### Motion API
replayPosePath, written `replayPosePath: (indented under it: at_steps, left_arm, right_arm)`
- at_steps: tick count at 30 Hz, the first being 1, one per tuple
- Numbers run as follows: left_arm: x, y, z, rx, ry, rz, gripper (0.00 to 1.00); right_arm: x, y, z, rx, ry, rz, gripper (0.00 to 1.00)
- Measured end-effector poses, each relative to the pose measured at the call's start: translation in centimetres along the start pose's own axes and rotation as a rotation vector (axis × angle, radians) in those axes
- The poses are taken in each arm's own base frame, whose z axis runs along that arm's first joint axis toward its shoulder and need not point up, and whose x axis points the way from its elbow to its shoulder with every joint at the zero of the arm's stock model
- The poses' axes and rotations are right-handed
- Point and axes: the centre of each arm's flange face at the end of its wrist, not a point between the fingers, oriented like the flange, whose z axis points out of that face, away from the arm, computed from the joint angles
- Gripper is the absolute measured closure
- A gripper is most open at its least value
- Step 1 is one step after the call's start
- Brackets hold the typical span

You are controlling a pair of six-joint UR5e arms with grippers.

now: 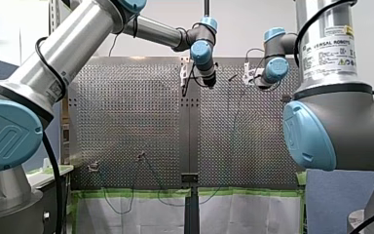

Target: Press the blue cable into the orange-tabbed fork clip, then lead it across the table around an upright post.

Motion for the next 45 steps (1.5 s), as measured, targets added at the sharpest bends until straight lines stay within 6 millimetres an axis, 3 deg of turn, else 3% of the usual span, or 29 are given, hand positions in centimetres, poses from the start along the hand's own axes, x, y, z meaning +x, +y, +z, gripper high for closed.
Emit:
replayPosePath:
  at_steps: [15,26,45]
  left_arm:
    - [0.2,0.7,-0.5,0.052,0.103,0.012,0.03]
    - [-0.1,0.9,0.7,0.133,0.107,-0.115,0.03]
    - [-1.4,-1.5,2.1,0.347,0.010,-0.349,0.03]
  right_arm:
    - [0.9,-0.9,-0.4,0.017,0.009,-0.002,1.00]
    - [1.2,-1.9,-0.5,0.037,0.011,-0.003,1.00]
    - [1.9,-2.8,-0.5,0.080,0.020,-0.002,1.00]
